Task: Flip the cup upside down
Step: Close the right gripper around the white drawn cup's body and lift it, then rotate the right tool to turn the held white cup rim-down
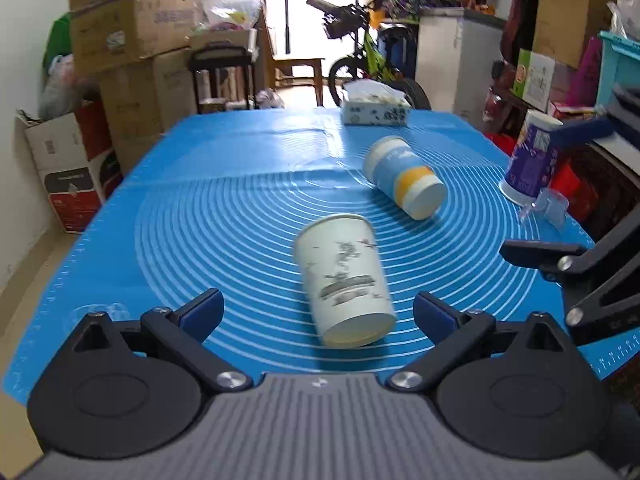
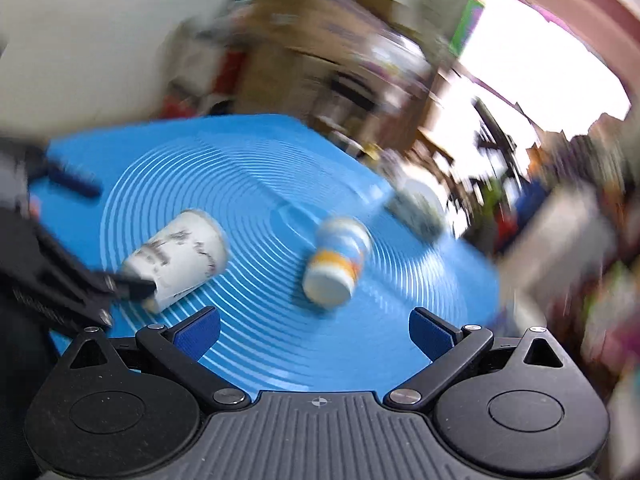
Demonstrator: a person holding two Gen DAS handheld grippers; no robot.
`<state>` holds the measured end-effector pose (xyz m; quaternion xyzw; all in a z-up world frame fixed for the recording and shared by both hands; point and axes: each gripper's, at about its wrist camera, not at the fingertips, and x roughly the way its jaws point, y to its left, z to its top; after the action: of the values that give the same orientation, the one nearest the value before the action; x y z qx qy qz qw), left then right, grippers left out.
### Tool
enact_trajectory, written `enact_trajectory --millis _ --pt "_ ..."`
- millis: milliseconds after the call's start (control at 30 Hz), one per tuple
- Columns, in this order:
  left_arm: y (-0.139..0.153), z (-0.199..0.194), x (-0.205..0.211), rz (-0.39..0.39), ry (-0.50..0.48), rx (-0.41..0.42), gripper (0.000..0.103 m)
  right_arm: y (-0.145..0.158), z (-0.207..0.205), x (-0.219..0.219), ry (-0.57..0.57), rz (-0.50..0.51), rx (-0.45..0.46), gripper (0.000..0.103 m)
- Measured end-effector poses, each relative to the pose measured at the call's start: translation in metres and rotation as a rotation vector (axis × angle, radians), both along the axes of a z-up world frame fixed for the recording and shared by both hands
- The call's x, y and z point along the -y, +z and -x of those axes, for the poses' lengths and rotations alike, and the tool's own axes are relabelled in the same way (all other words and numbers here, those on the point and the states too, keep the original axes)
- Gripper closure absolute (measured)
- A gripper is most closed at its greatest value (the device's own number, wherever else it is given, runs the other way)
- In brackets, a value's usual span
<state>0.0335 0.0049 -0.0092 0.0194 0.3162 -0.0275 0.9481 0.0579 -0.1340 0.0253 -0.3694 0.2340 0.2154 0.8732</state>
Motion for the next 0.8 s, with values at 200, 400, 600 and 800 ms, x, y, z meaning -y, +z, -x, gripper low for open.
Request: enact_trajectory --millis 200,400,600,800 --pt "0.004 0.002 -0.030 0.026 0.106 0.010 0.003 -0.005 0.012 -0.060 0.300 0.438 0.120 0.001" --pt "0.000 0.003 -0.052 0.000 0.211 0.026 0.003 -0.043 0.025 -0.091 0.609 0.821 0.235 0.001" --pt "-0.005 0.003 -0.068 -0.014 0.267 0.027 0.003 -0.086 0.032 -0.102 0.863 1.109 0.330 0.002" --pt "-0.010 0.002 -0.077 -0.028 0.289 0.014 0.003 -0.111 0.031 -0.106 1.007 1.217 0.334 0.010"
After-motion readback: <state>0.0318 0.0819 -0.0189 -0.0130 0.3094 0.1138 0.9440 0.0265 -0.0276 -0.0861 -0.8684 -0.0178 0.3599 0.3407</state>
